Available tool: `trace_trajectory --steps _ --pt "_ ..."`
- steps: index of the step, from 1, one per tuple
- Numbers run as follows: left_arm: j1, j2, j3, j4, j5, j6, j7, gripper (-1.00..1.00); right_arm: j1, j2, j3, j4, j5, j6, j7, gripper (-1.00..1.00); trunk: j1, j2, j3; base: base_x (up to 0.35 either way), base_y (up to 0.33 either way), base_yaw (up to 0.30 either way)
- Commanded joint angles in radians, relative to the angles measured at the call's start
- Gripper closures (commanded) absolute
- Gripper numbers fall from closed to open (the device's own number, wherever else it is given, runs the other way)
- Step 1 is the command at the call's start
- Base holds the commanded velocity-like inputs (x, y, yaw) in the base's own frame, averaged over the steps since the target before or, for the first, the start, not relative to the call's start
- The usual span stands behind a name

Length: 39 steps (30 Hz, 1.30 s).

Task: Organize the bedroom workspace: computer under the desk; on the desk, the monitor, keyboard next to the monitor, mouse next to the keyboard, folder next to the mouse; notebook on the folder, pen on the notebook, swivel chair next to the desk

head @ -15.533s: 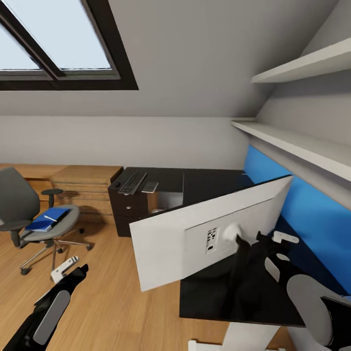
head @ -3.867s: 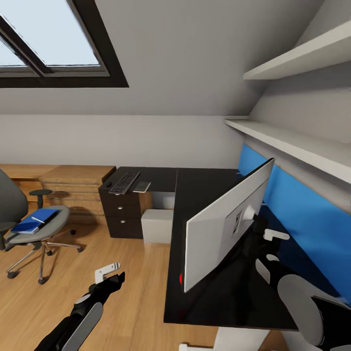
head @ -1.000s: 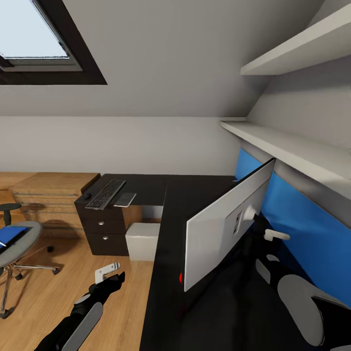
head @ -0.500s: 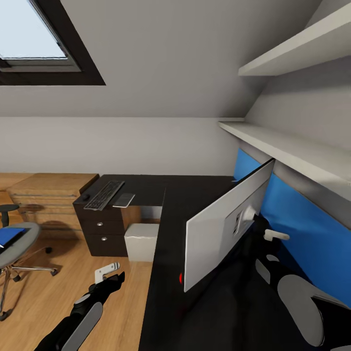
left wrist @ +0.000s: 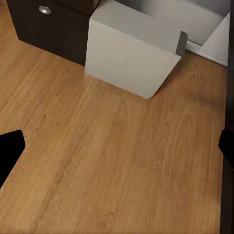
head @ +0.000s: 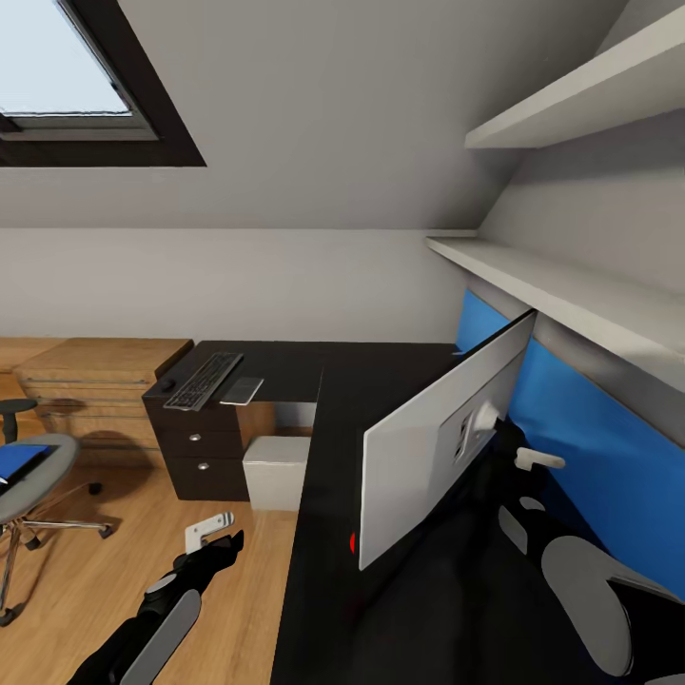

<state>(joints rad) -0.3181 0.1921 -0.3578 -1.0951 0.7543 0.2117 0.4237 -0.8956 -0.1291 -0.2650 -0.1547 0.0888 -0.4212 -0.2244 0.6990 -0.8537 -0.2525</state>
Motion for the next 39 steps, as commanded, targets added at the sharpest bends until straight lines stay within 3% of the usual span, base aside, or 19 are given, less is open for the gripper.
trace_trajectory --steps 1,39 --pt "-0.001 0.001 -0.004 -0.002 0.007 0.002 0.009 -1.0 -0.002 0.0 -0.005 0.0 0.012 -0.004 -0.003 1.0 0.0 -0.001 -0.001 0.0 0.0 0.0" --pt "-0.001 0.001 -0.004 -0.001 0.007 0.002 0.01 -1.0 -0.002 0.0 -0.005 0.0 0.014 -0.005 -0.001 1.0 0.0 -0.001 0.006 0.0 -0.023 -0.037"
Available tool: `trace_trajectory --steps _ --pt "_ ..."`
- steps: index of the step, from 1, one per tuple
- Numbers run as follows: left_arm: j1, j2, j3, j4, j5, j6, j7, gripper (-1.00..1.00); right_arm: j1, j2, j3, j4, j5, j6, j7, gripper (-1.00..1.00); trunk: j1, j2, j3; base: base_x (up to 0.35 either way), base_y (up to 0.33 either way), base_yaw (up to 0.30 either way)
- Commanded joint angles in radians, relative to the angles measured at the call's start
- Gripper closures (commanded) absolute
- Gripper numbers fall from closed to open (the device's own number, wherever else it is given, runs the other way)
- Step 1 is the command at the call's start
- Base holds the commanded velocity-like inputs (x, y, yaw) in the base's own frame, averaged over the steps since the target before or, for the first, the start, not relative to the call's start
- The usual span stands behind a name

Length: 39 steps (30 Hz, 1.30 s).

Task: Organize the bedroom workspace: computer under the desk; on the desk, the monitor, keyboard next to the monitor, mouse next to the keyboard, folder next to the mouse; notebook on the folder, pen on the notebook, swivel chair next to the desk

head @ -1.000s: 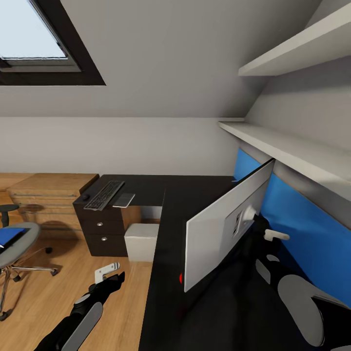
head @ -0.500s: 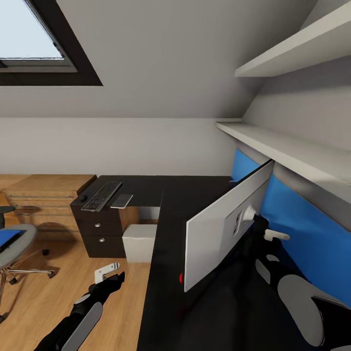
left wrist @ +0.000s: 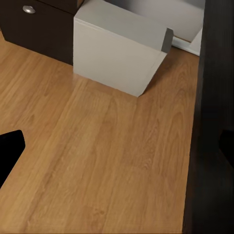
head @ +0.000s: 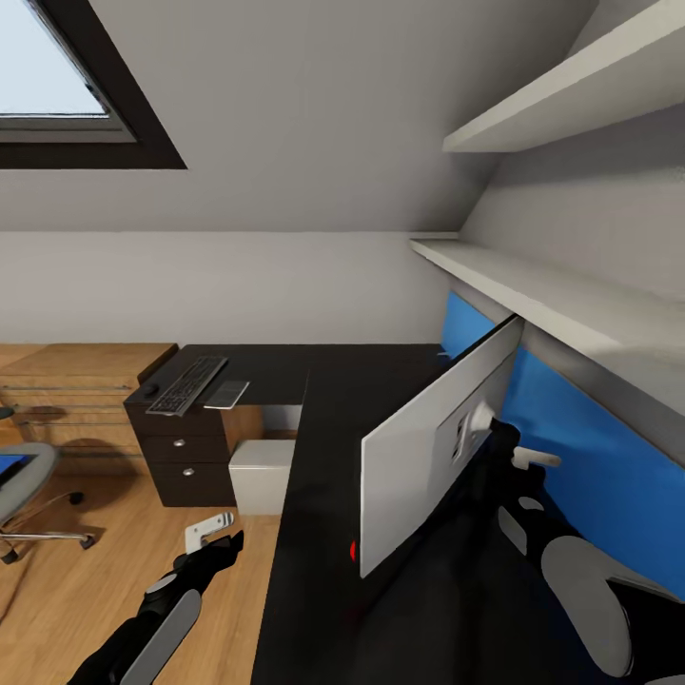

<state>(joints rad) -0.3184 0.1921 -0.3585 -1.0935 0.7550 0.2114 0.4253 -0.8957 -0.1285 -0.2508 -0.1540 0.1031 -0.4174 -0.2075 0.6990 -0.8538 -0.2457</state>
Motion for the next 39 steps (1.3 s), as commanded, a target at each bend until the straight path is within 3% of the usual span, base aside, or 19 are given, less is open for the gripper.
trace_trajectory --steps 1,24,25,39 --pt "-0.001 0.001 -0.003 -0.002 0.007 0.002 0.008 -1.0 -0.002 0.0 -0.019 -0.001 -0.001 -0.009 -0.018 1.0 0.0 -0.001 -0.001 0.0 -0.128 0.0" --pt "-0.001 0.001 -0.004 -0.002 0.008 0.002 0.007 -1.0 -0.002 -0.002 -0.019 -0.001 0.0 -0.007 -0.015 1.0 0.0 -0.001 -0.001 0.0 -0.008 0.0" --pt "-0.001 0.001 -0.004 -0.002 0.008 0.002 0.007 -1.0 -0.001 -0.003 -0.019 -0.001 0.0 -0.006 -0.015 -1.0 0.0 -0.001 -0.001 0.0 0.0 0.0" --pt "-0.001 0.001 -0.002 -0.002 0.007 0.002 0.007 -1.0 -0.002 -0.003 -0.019 -0.001 0.0 -0.005 -0.013 -1.0 0.0 -0.001 -0.001 0.0 0.0 0.0"
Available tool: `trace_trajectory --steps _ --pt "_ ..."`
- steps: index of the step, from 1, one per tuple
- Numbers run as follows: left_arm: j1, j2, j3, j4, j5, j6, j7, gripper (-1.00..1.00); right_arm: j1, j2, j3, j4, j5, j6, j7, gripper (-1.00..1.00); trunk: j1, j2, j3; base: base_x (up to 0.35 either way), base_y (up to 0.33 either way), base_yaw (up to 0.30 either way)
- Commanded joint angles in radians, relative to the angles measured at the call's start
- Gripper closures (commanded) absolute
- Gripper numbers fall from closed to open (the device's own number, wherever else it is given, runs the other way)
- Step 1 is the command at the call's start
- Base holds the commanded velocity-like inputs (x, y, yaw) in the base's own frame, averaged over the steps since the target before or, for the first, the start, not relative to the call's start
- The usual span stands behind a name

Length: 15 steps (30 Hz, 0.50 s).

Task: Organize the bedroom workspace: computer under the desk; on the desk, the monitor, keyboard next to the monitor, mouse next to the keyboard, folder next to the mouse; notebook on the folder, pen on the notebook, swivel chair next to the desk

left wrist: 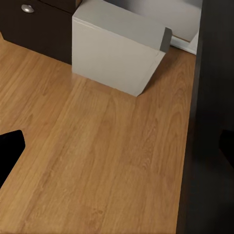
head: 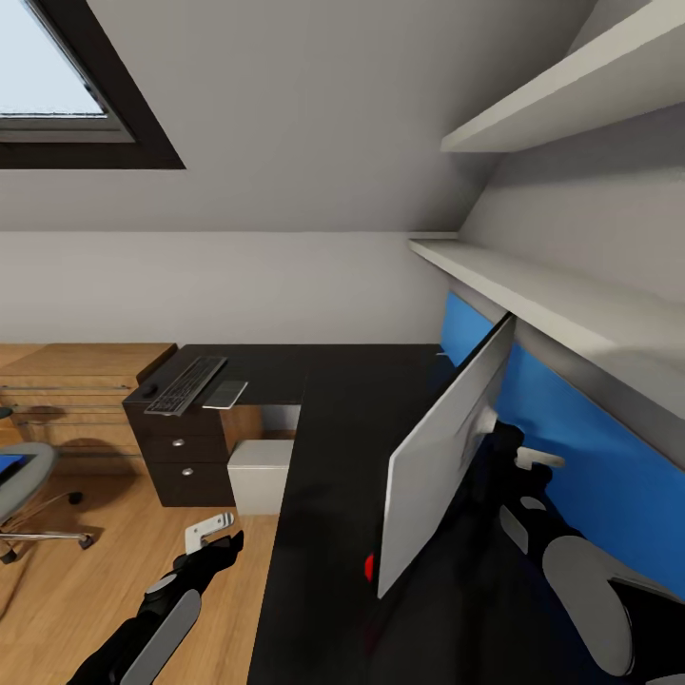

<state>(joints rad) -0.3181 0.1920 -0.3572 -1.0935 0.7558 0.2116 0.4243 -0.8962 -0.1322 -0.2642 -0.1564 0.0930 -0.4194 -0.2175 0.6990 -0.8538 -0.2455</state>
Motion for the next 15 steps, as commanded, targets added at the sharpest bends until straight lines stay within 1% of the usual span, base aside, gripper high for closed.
trace_trajectory --steps 1,15 --pt "-0.001 0.001 -0.004 -0.002 0.006 0.002 0.008 -1.0 -0.001 0.0 -0.006 0.001 0.01 -0.003 -0.003 -1.0 0.0 -0.001 -0.001 0.0 0.0 0.0" --pt "-0.001 0.001 -0.005 -0.002 0.008 0.002 0.009 -1.0 -0.001 0.002 -0.006 0.003 0.011 -0.002 -0.002 -1.0 0.0 -0.001 -0.001 0.0 0.0 0.0"
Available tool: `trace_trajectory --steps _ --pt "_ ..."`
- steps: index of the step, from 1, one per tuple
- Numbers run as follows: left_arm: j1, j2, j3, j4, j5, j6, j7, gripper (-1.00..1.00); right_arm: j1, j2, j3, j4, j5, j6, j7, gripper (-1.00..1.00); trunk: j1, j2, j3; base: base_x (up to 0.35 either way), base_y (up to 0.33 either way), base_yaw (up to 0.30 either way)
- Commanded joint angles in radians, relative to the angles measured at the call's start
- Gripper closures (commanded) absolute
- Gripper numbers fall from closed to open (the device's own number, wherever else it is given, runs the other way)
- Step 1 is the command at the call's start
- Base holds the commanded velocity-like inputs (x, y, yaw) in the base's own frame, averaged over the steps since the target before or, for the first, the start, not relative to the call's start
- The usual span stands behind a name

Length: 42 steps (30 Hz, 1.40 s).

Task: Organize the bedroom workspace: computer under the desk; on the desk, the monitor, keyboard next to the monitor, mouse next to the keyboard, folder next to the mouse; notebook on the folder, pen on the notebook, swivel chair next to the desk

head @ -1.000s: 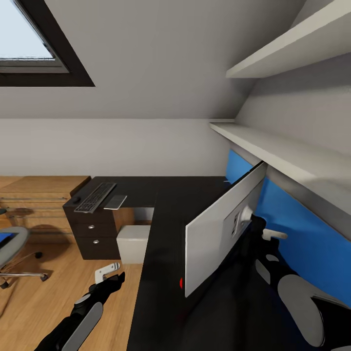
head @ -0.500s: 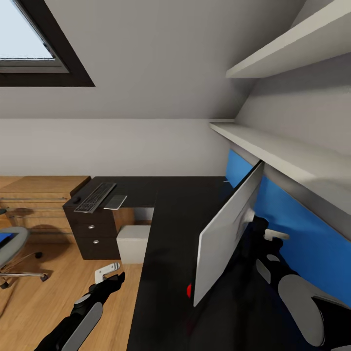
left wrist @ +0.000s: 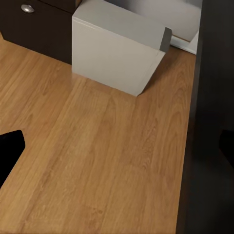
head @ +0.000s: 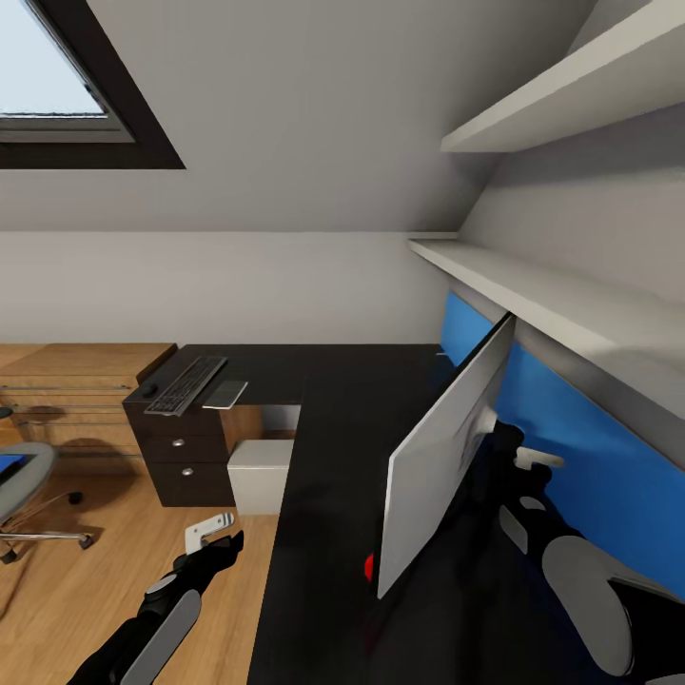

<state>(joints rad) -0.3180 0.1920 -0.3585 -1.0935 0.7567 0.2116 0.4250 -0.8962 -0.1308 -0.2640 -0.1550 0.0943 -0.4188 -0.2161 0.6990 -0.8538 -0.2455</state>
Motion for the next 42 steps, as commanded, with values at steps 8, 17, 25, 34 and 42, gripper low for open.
trace_trajectory --steps 8,17,25,34,42 --pt "-0.001 0.001 -0.004 -0.002 0.006 0.002 0.008 -1.0 -0.001 0.002 -0.004 0.002 0.01 0.05 -0.002 -1.0 0.0 -0.001 -0.001 0.0 0.0 0.0" --pt "-0.001 0.001 -0.004 -0.002 0.006 0.002 0.009 -1.0 -0.001 0.002 0.0 0.0 0.01 0.186 0.0 -1.0 0.0 -0.001 -0.001 0.0 0.0 0.0" --pt "-0.001 0.001 -0.004 -0.002 0.005 0.002 0.007 -1.0 -0.001 0.003 0.008 0.001 0.01 0.193 0.0 -1.0 0.0 -0.001 -0.001 -0.029 0.0 0.0" --pt "-0.001 0.001 -0.004 -0.002 0.004 0.002 0.006 -1.0 -0.001 0.004 0.009 0.0 0.01 0.193 0.0 -1.0 0.0 -0.001 -0.001 -0.291 0.0 0.0" --pt "-0.001 0.001 -0.004 -0.002 0.005 0.002 0.005 -1.0 -0.001 0.005 0.038 0.0 0.01 0.192 0.0 -1.0 0.0 -0.001 -0.001 -0.331 0.0 0.0"
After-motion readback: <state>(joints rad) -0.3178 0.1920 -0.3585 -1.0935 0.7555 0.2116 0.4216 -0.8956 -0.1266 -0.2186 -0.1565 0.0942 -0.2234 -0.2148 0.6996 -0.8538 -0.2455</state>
